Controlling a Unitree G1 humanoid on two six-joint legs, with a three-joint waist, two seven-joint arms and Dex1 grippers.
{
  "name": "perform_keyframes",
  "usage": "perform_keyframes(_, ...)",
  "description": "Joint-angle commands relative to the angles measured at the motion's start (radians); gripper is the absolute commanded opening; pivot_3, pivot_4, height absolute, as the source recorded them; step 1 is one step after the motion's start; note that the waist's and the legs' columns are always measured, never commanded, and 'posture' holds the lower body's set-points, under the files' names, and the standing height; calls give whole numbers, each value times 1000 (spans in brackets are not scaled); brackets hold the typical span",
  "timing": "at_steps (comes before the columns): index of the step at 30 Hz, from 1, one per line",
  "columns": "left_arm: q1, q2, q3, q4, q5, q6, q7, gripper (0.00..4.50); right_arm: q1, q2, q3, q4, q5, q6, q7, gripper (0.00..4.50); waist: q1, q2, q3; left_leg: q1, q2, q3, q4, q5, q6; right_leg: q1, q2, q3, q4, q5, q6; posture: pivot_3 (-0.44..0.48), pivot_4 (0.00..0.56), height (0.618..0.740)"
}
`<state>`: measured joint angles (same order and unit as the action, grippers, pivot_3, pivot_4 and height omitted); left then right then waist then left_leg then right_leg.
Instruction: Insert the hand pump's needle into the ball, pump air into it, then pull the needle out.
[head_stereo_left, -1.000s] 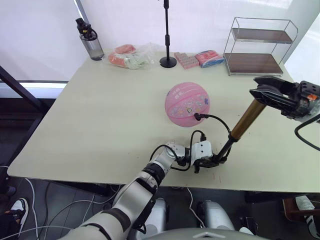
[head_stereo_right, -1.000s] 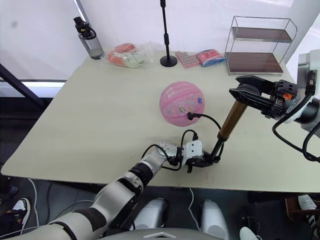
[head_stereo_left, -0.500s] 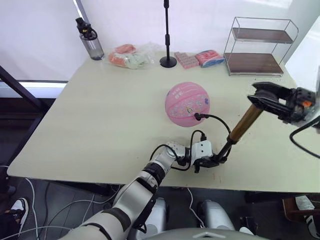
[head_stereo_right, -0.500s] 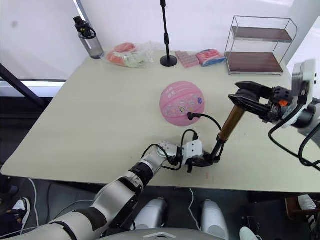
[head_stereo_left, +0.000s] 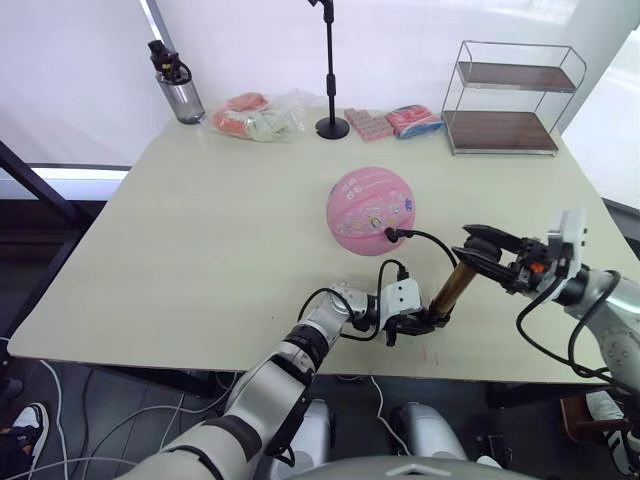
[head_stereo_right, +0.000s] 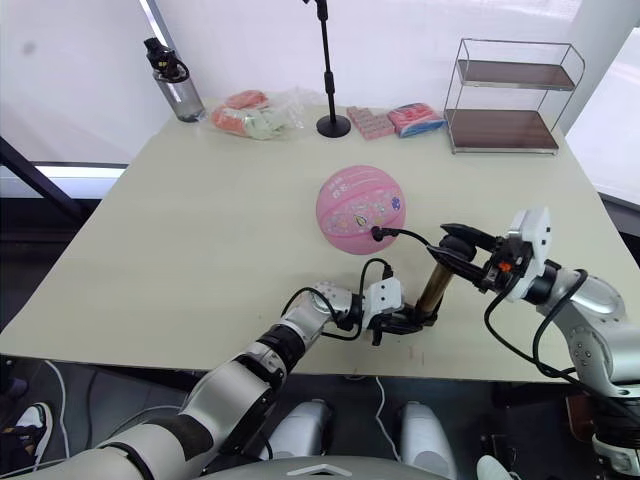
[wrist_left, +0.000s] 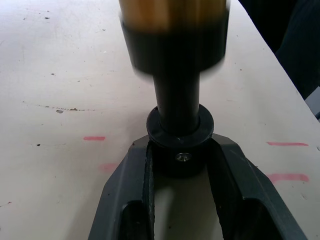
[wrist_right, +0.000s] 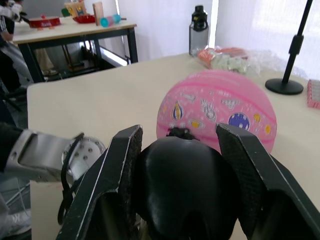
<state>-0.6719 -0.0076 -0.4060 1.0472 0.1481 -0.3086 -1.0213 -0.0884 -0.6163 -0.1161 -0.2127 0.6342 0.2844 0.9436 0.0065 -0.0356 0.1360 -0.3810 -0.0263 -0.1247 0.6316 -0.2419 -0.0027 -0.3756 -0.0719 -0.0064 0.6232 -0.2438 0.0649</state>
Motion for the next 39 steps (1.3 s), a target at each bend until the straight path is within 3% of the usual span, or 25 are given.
perform_keyframes(1,56,53,-26,139,65,95,10,1035,52,13,75,100,-105,-14,2,1919,-1,0,0,0,0,0,0,0,0,0,0,0,0,0,0,0,150,731)
perform_keyframes(7,54,51,-23,142,67,91,11,1035,60,12,84,111,-127,-41,16,1919,-3,0,-4,1,0,0,0,0,0,0,0,0,0,0,0,0,150,731)
perform_keyframes(20,56,50,-28,151,70,87,-6,1035,-46,-138,-142,-90,104,155,-2,1919,7,10,8,-3,-2,0,0,0,0,-1,-1,0,0,0,0,0,150,731)
perform_keyframes(28,50,48,-29,154,64,105,-21,1035,-186,-239,-267,-103,229,269,-22,1919,6,17,16,-5,-4,2,0,3,5,-3,-2,-1,0,2,4,0,150,731)
perform_keyframes(39,47,47,-32,160,66,105,-21,1035,-275,-329,-346,-108,346,384,-33,1919,7,15,18,-6,-4,3,0,3,5,-3,-2,-2,0,2,4,0,150,731)
